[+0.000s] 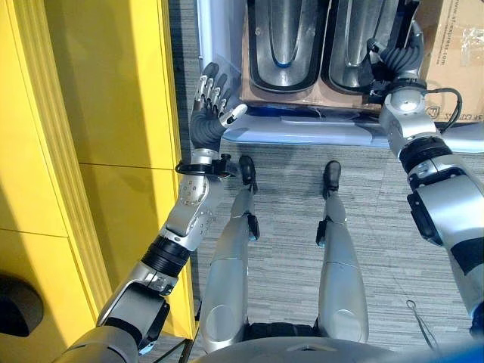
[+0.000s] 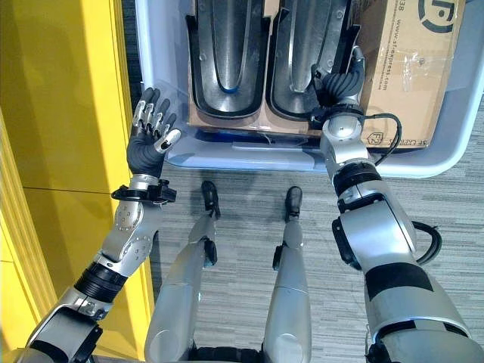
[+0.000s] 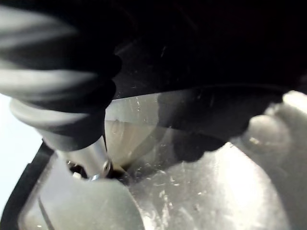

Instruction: Move parts from the plastic box to the shelf.

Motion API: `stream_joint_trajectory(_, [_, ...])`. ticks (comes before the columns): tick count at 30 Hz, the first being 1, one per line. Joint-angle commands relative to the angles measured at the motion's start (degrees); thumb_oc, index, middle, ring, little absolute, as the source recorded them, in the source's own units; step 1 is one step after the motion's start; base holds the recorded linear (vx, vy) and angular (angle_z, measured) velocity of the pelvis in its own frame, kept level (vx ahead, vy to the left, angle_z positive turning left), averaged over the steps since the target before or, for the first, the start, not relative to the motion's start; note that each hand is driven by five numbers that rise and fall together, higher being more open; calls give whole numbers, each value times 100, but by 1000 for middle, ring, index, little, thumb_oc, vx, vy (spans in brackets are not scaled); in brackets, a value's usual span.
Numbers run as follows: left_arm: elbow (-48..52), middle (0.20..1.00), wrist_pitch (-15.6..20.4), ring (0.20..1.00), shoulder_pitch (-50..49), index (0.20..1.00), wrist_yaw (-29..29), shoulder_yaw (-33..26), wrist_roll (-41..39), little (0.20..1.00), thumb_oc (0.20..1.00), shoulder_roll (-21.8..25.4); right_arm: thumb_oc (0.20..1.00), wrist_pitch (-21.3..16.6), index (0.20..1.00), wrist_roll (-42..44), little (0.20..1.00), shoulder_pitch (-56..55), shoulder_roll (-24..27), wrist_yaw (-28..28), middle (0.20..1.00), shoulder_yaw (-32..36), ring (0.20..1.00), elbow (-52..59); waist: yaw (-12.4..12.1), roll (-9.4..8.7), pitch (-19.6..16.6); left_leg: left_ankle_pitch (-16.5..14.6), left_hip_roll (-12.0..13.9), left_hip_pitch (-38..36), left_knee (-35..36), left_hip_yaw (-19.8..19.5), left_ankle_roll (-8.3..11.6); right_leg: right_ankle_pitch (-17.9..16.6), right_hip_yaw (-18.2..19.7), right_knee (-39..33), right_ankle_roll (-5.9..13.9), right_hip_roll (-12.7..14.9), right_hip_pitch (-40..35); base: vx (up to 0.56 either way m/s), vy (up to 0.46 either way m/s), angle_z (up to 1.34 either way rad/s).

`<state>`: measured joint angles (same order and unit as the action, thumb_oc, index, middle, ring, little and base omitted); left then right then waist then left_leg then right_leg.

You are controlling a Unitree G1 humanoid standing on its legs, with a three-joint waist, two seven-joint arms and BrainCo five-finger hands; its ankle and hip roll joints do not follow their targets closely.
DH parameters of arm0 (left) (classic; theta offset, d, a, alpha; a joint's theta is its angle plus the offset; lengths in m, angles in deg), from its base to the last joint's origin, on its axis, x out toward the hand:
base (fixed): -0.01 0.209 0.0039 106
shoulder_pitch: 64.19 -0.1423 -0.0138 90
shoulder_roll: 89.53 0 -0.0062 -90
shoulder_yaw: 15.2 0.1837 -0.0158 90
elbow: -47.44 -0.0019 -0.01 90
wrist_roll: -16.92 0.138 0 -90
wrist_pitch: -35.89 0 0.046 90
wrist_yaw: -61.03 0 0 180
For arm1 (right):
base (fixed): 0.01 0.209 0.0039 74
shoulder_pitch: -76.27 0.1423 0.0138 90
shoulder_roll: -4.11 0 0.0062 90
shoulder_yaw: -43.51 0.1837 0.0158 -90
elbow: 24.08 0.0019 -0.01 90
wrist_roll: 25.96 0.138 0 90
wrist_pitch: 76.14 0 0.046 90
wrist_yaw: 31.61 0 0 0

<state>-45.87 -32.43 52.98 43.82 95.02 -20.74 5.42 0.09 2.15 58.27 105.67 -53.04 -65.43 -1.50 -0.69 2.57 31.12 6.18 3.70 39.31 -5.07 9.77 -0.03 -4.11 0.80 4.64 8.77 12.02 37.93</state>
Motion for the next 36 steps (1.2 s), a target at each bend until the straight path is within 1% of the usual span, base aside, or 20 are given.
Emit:
stream_joint_trajectory(1, [350, 1000, 255, 1000, 55, 1000, 152, -210, -8, 1000, 1000, -108, 200, 57, 200, 71, 200, -526, 549, -19, 200, -291, 200, 190, 34, 109, -133, -628, 463, -465, -490, -320, 646, -392, -155, 272, 153, 37, 52, -19, -1, 5])
stream_joint_trajectory(3, [328, 1000, 261, 1000, 43, 1000, 148, -226, -7, 1000, 1000, -111, 200, 22, 200, 15, 200, -627, 557, -84, 200, -259, 200, 433, 58, 76, -133, -616, 466, -535, -453, -315, 649, -401, -156, 249, 153, 37, -11, -13, -4, 5])
stream_joint_trajectory(5, [292, 1000, 270, 1000, 6, 1000, 149, -326, 11, 1000, 1000, -117, 200, -153, 200, -199, 200, -953, 644, -254, 200, -102, 200, 1417, 129, -19, -133, -588, 477, -794, -330, -319, 660, -433, -169, 204, 171, 34, -243, -17, -16, 0])
stream_joint_trajectory(9, [223, 1000, 264, 1000, -102, 1000, 155, -475, 42, 1000, 1000, -131, 200, -323, 200, -629, 200, -1601, 832, -500, 200, 359, 200, 2885, 241, -138, -204, -550, 492, -1178, -174, -343, 669, -459, -217, 146, 180, 72, -615, -3, -20, 3])
stream_joint_trajectory(11, [138, 1000, 259, 1000, -226, 1000, 221, -574, 34, 1000, 1000, -103, 200, -401, 200, -982, 200, -2037, 964, -616, 200, 723, 200, 3728, 284, -192, -381, -519, 507, -1455, -31, -350, 675, -463, -257, 68, 192, 88, -873, 21, -17, 0])
stream_joint_trajectory(12, [139, 1000, 259, 1000, -227, 1000, 222, -571, 33, 1000, 1000, -98, 200, -393, 200, -990, 200, -2052, 959, -619, 200, 735, 200, 3746, 283, -204, -385, -479, 497, -1444, -14, -349, 672, -497, -254, 50, 189, 95, -863, 53, -51, -6])
stream_joint_trajectory(13, [125, 1000, 221, 1000, -396, 1000, 292, -653, 18, 1000, 1000, -95, 200, -495, 200, -1186, 200, -2360, 952, -709, 200, 1038, 200, 4292, 296, -233, -507, -493, 530, -1652, 68, -354, 679, -454, -296, 10, 202, 94, -1069, 27, -39, -11])
stream_joint_trajectory(14, [140, 1000, 214, 1000, -497, 1000, 333, -688, 10, 1000, 1000, -61, 200, -493, 200, -1343, 200, -2480, 962, -750, 200, 1152, 200, 4474, 288, -253, -570, -449, 525, -1720, 128, -362, 673, -484, -299, -32, 198, 90, -1140, 86, -64, -14])
stream_joint_trajectory(15, [53, 1000, 205, 1000, -701, 1000, 417, -798, -76, 1000, 1000, -86, 200, -598, 200, -1543, 200, -2770, 921, -808, 200, 1470, 200, 5078, 292, -295, -718, -425, 572, -1969, 243, -358, 696, -456, -336, -85, 197, 86, -1370, 68, -39, -11])
stream_joint_trajectory(18, [70, 1000, 165, 1000, -927, 1000, 526, -889, -88, 1000, 1000, -50, 200, -674, 200, -1756, 200, -3184, 781, -756, 200, 1672, 200, 5707, 308, -324, -894, -385, 605, -2209, 388, -357, 690, -423, -341, -115, 196, 78, -1549, 84, -24, -3])
stream_joint_trajectory(20, [202, 1000, 121, 1000, -1224, 1000, 647, -1018, -82, 1000, 1000, -5, 200, -851, 200, -1785, 200, -3653, 567, -610, 200, 1936, 200, 6389, 325, -331, -1094, -365, 658, -2472, 510, -357, 690, -353, -349, -128, 188, 61, -1764, 122, -42, 1])
stream_joint_trajectory(21, [187, 1000, 84, 1000, -1454, 1000, 742, -1074, -93, 1000, 1000, 24, 200, -988, 200, -1590, 200, -4051, 273, -433, 200, 2043, 200, 6815, 339, -363, -1224, -353, 695, -2675, 583, -331, 691, -308, -344, -160, 175, 33, -1938, 98, -39, 6])
stream_joint_trajectory(23, [211, 1000, 13, 1000, -1803, 1000, 881, -1224, -118, 1000, 1000, 32, 200, -1159, 200, -1231, 200, -4551, -34, -79, 200, 2135, 200, 7308, 382, -359, -1421, -355, 749, -2920, 640, -295, 687, -220, -340, -165, 159, -10, -2123, 108, -30, 5])
stream_joint_trajectory(24, [227, 1000, 7, 1000, -1839, 1000, 885, -1222, -121, 1000, 1000, 43, 200, -1150, 200, -1213, 200, -4599, -49, -54, 200, 2147, 200, 7340, 377, -368, -1426, -351, 752, -2956, 661, -289, 690, -215, -340, -170, 157, -14, -2151, 120, -37, 1])
stream_joint_trajectory(25, [177, 1000, -24, 1000, -2076, 1000, 981, -1337, -132, 1000, 1000, 19, 200, -1217, 200, -987, 200, -4953, -217, 189, 200, 2176, 200, 7567, 415, -365, -1586, -362, 810, -3128, 675, -277, 695, -149, -310, -139, 152, -46, -2280, 93, -29, 2])
stream_joint_trajectory(28, [114, 1000, -90, 1000, -2423, 1000, 1169, -1499, -188, 1000, 1000, -10, 200, -1210, 200, -785, 200, -5415, -324, 527, 200, 2145, 200, 7789, 440, -372, -1812, -342, 918, -3435, 737, -233, 706, -14, -288, -62, 105, -137, -2487, 75, -37, -2])
stream_joint_trajectory(29, [120, 1000, -91, 1000, -2446, 1000, 1176, -1500, -193, 1000, 1000, -8, 200, -1204, 200, -782, 200, -5442, -329, 534, 200, 2144, 200, 7806, 437, -370, -1815, -337, 925, -3463, 756, -227, 712, -3, -286, -53, 101, -145, -2499, 58, -40, -11])
stream_joint_trajectory(33, [115, 1000, -161, 1000, -2789, 1000, 1343, -1676, -119, 1000, 1000, -35, 200, -1114, 200, -777, 200, -5926, -381, 788, 200, 2161, 200, 8041, 458, -360, -2136, -244, 1127, -3761, 878, -238, 747, 276, -310, 195, 15, -325, -2688, 41, -72, -5])
stream_joint_trajectory(35, [202, 1000, -177, 1000, -2978, 1000, 1365, -1801, -44, 1000, 1000, -5, 200, -1154, 200, -468, 200, -6011, -459, 1007, 200, 2054, 200, 8146, 419, -334, -2247, -179, 1297, -3855, 804, -277, 773, 480, -334, 487, -68, -462, -2719, 12, -144, -3])
stream_joint_trajectory(36, [230, 1000, -212, 1000, -3133, 1000, 1419, -1861, -53, 1000, 1000, 13, 200, -1121, 200, -395, 200, -5953, -440, 1123, 200, 1898, 200, 8205, 361, -321, -2321, -80, 1432, -3933, 747, -312, 777, 656, -355, 716, -162, -606, -2740, -25, -196, -7])
